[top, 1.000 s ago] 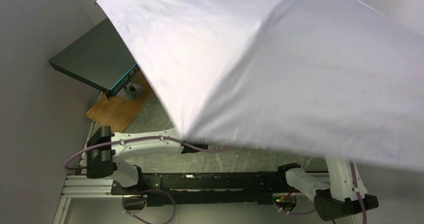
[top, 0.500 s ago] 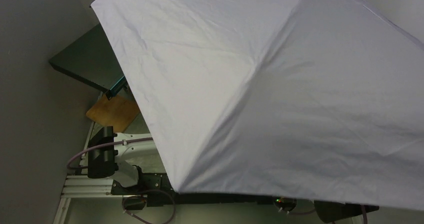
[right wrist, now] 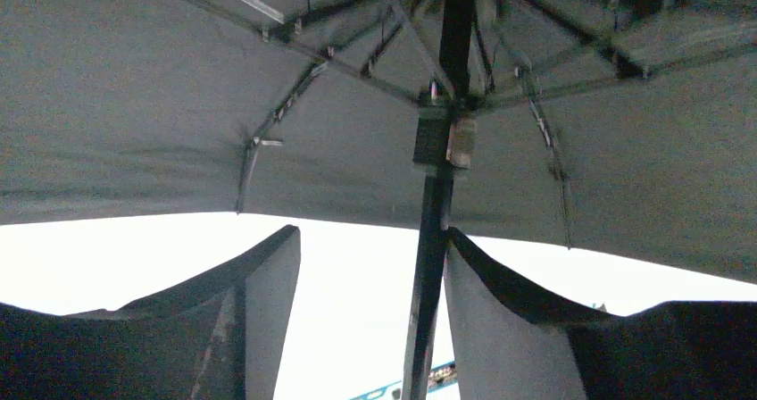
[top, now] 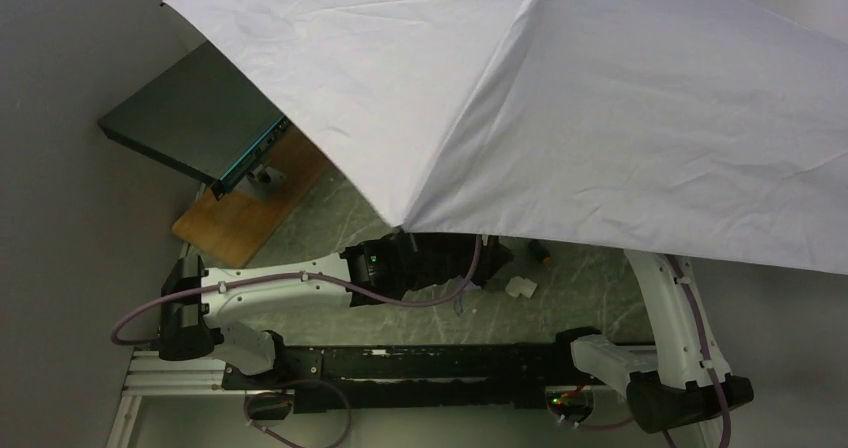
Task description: Open the umbrella
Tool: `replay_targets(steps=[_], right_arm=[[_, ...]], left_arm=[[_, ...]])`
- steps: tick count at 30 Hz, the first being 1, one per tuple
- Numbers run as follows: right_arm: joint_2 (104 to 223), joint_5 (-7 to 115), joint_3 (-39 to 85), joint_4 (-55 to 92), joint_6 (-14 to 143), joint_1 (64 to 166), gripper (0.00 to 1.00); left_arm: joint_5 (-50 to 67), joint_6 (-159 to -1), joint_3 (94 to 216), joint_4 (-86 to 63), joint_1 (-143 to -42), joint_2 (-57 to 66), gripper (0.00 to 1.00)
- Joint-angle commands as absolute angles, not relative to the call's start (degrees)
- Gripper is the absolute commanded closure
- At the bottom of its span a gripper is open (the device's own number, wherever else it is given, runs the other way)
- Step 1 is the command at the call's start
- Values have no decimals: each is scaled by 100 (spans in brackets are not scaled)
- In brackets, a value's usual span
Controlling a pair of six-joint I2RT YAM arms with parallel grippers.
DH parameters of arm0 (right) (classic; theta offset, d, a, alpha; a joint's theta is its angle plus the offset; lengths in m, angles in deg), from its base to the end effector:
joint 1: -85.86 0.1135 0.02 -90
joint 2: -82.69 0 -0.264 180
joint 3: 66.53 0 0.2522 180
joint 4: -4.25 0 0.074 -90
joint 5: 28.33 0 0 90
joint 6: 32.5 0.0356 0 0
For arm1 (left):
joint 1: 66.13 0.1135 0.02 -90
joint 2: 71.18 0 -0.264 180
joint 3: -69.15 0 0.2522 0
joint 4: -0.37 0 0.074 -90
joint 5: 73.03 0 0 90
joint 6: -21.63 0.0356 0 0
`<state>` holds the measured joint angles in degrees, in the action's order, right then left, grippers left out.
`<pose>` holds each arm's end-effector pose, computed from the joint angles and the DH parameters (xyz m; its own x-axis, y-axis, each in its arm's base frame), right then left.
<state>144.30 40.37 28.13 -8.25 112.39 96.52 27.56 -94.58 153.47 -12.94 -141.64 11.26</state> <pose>0.1754 0.0462 0.5598 0.0580 0.7865 -0.6149 -0.8168 0.3915 0.4237 0.0924 -0.3316 0.3619 -0.4449 -0.0135 -0.8955 0.7915 0.4619 -0.4002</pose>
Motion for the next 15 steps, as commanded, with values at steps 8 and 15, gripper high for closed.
replay_targets(steps=[8, 15], right_arm=[[14012, 3621, 1944, -419, 11297, 10013, 60], [14164, 3539, 2220, 323, 10960, 10138, 82]], left_arm=[[3330, -9431, 16047, -1328, -14128, 945, 100], [4096, -9369, 16351, -1939, -14284, 1119, 100]])
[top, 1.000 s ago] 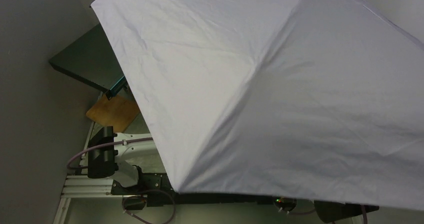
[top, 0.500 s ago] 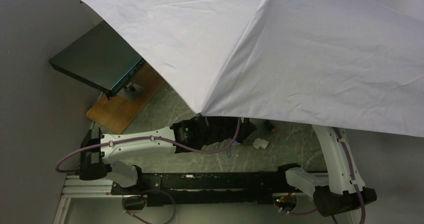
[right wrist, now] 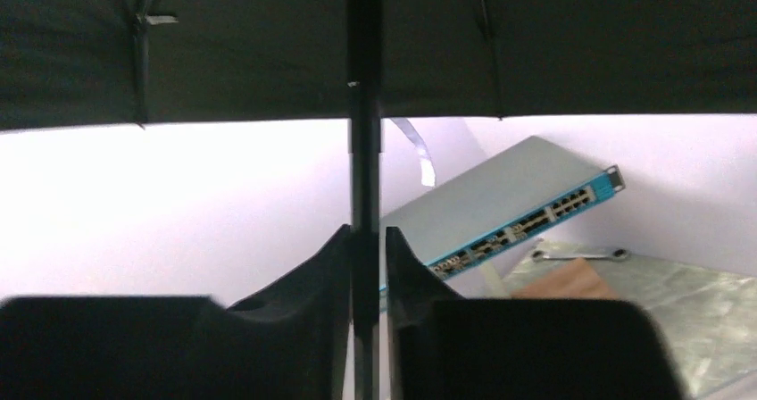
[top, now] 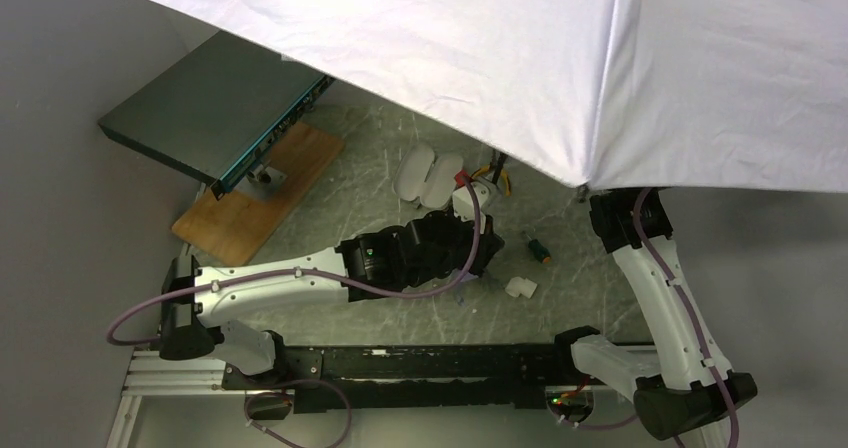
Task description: Open the umbrella
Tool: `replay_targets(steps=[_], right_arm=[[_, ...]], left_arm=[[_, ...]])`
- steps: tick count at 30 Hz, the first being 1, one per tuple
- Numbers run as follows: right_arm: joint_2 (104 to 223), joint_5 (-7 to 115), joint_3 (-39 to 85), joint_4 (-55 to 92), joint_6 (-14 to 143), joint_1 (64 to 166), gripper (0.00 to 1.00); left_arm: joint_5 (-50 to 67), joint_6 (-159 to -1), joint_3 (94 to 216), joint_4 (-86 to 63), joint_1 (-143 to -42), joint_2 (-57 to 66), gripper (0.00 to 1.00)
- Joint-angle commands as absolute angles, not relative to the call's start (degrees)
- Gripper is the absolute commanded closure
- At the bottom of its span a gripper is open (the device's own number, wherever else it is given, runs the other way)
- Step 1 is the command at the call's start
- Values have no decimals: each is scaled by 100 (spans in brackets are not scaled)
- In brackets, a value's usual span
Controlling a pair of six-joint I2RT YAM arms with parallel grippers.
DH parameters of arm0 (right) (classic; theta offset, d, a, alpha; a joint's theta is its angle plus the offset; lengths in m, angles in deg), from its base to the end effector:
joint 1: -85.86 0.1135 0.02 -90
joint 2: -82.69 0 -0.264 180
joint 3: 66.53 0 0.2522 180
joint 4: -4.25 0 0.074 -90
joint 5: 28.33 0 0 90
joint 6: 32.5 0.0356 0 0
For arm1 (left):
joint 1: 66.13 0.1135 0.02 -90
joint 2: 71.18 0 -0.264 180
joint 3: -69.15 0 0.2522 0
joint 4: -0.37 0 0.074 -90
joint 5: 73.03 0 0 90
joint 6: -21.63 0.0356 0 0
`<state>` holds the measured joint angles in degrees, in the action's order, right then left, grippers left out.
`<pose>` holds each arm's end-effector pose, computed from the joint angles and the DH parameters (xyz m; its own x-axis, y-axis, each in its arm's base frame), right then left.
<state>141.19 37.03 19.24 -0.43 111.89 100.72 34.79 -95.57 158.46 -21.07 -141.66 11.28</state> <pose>0.1861 0.0647 0.5104 -0.1697 0.7195 -0.6734 -0.7507 0.3484 0.5614 0.0955 -0.3267 0.3781 -0.4435 -0.0229 -0.8960 0.7253 0.5781 -0.3738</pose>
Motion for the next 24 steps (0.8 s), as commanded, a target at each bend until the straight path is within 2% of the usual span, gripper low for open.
replay_targets(steps=[1, 2, 6, 7, 13, 15, 19, 24], right_arm=[[14196, 3519, 2276, 399, 10923, 10147, 92], [14223, 3514, 2325, 467, 10891, 10149, 99], [14190, 3439, 2338, 338, 10798, 10168, 100], [14185, 3392, 2327, 226, 10790, 10169, 100], [14508, 2487, 2548, -777, 11204, 10167, 100], [14675, 2142, 2588, -1173, 11537, 10169, 100], [14813, 1862, 2496, -1673, 12005, 10171, 100], [14651, 1833, 2232, -1742, 12082, 10223, 100]], left_arm=[[4174, -9368, 16423, -2014, -14312, 1151, 100], [4294, -9364, 16500, -2121, -14356, 1179, 100], [4600, -9274, 16737, -2470, -14481, 1219, 100], [4588, -9227, 16765, -2517, -14494, 1210, 92], [4322, -8736, 16413, -2297, -14486, 810, 29], [4072, -8499, 16141, -2043, -14467, 558, 18], [3506, -8200, 15538, -1520, -14310, -30, 12], [2479, -8269, 14995, -923, -13676, -713, 13]])
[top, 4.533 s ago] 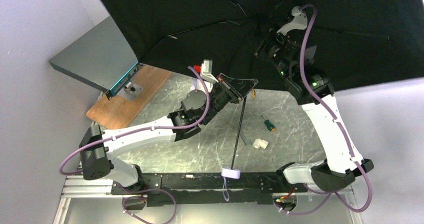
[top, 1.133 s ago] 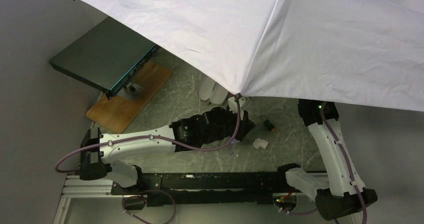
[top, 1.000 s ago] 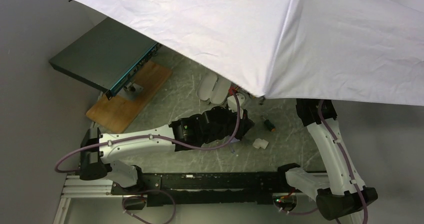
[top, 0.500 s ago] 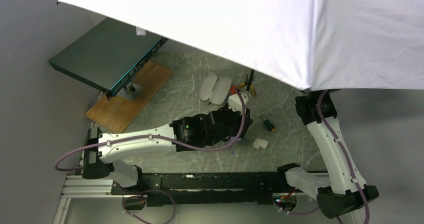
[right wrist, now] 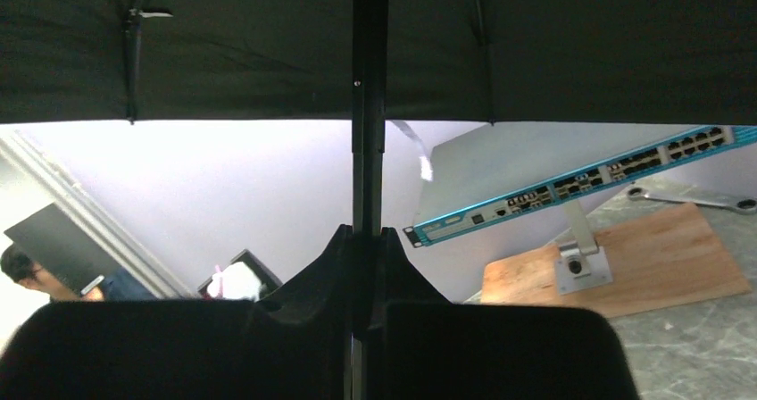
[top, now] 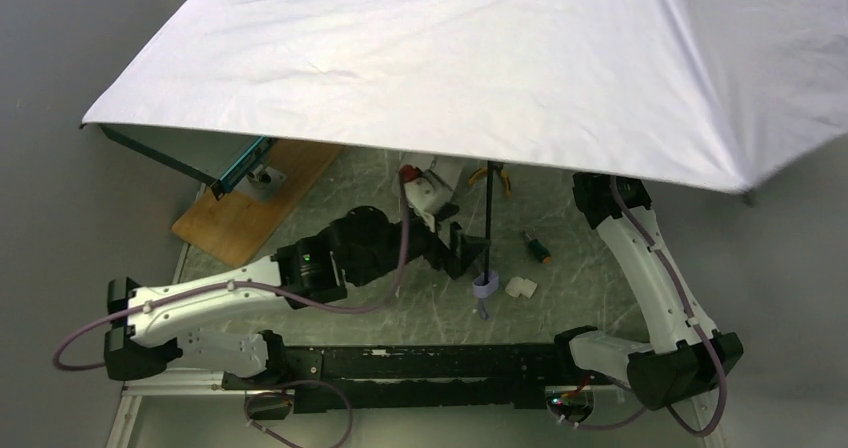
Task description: Open the umbrella
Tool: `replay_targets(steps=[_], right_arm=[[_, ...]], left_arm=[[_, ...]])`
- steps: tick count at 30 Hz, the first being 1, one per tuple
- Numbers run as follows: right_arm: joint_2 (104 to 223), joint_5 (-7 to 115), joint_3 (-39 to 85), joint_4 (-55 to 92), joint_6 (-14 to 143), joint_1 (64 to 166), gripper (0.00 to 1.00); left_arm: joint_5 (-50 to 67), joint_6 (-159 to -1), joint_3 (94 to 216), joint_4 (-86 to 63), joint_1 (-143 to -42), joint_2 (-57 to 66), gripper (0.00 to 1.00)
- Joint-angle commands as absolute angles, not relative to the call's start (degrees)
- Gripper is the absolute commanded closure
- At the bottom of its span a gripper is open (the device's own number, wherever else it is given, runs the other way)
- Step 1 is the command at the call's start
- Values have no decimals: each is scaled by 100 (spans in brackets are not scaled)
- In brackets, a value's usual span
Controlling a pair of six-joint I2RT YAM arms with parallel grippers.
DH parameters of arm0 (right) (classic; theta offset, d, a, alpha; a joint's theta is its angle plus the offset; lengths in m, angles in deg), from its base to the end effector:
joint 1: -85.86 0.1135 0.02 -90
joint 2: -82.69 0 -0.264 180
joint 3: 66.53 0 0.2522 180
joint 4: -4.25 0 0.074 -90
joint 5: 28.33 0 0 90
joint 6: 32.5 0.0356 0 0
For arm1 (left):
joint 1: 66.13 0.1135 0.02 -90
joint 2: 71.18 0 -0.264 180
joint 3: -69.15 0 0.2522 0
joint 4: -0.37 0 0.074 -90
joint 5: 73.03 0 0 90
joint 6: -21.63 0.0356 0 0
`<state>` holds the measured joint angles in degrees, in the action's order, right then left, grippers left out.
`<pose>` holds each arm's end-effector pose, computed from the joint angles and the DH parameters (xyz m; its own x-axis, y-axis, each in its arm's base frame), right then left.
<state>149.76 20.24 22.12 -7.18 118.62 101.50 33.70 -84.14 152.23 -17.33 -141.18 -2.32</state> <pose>0.2210 0.0863 0.5043 -0.3915 0.5722 -0.7207 -0.8151 0.1479 0.5602 0.0814 -0.2651 0.4151 -0.2464 -0.0862 -0.9653 0.8148 0.5209 -0.2545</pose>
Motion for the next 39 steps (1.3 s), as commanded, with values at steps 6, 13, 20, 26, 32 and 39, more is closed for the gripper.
replay_targets(steps=[6, 13, 20, 26, 32, 39], right_arm=[[14043, 2425, 1620, -506, 10806, 10876, 100], [13625, 2475, 990, -521, 10652, 11402, 100], [13416, 2408, 760, -489, 10766, 11496, 100], [13431, 2391, 766, -351, 10631, 11749, 100], [13417, 2429, 788, -72, 10318, 12044, 100], [13225, 2817, 556, 517, 9888, 12093, 55]], left_arm=[[1963, -8313, 15343, -915, -12900, -1009, 15], [652, -9042, 15568, 488, -12135, -724, 19], [-90, -9780, 15650, 1745, -11733, -295, 26], [31, -10217, 15964, 1896, -11594, 185, 39], [-53, -10631, 16198, 2241, -11562, 563, 79], [338, -10395, 17091, 1284, -11554, 696, 100]])
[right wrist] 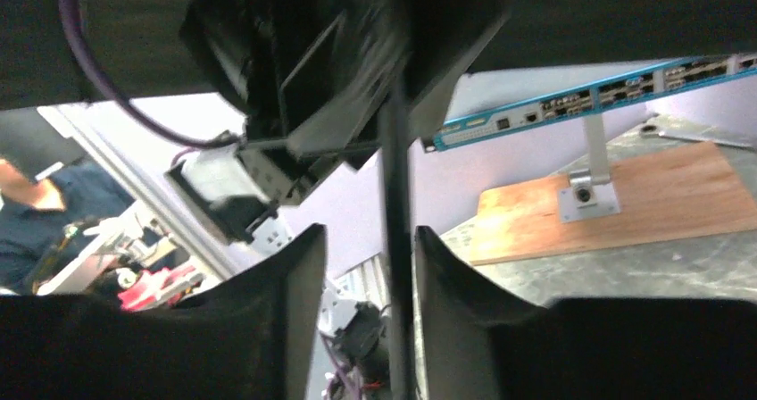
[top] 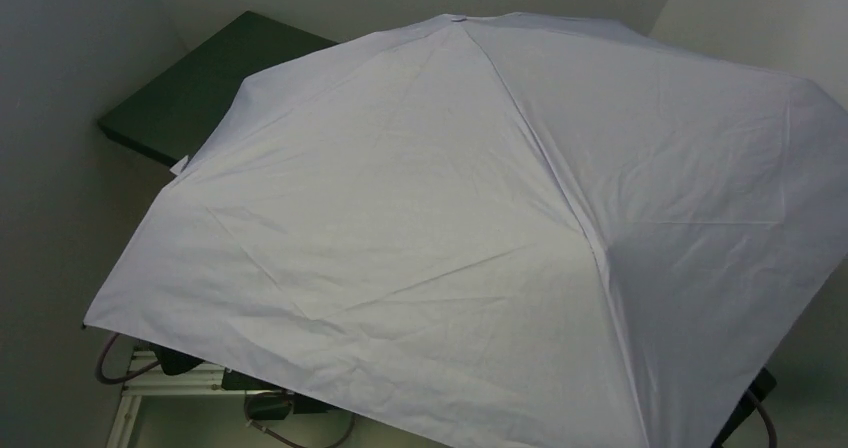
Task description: Open the umbrella
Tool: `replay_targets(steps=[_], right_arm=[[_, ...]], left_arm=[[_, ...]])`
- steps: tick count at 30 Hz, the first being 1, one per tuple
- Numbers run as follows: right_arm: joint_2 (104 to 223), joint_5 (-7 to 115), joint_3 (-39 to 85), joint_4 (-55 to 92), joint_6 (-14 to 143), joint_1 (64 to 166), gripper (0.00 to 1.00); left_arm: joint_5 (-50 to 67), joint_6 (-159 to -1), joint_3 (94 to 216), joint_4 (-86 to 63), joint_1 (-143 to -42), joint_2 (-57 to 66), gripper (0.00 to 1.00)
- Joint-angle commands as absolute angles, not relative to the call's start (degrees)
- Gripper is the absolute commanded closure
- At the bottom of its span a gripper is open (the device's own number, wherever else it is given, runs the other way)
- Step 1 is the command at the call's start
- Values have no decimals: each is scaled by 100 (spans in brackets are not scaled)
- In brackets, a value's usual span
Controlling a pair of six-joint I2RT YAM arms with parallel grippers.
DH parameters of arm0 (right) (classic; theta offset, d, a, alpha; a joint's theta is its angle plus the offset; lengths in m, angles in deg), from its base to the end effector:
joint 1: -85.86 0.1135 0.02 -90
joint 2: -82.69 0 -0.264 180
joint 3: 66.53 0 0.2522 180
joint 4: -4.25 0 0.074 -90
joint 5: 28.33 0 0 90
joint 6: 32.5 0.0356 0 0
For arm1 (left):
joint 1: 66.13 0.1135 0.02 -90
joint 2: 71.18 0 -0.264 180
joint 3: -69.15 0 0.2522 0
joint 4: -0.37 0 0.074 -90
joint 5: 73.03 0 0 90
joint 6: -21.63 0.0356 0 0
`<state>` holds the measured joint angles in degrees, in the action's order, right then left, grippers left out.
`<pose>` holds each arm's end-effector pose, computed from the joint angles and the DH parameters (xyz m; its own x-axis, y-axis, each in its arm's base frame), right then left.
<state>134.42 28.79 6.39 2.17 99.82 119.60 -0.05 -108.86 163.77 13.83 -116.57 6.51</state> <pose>0.1448 0.1200 0.4530 -0.3504 0.4459 -0.8236 -0.8727 0.1638 0.4599 0.1819 -0.2365 0.4995 -0.3381 -0.5656 -0.7522 0.8921 0.0619 -0.4475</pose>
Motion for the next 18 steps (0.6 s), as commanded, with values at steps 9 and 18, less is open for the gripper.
replay_targets(steps=[9, 18], right_arm=[[13136, 2652, -243, 149, 10211, 12122, 54], [13163, 2731, -79, 227, 10151, 12167, 100]], left_arm=[[365, -10165, 17705, 869, -11519, 864, 100], [281, -9972, 17339, 830, -11522, 683, 100]])
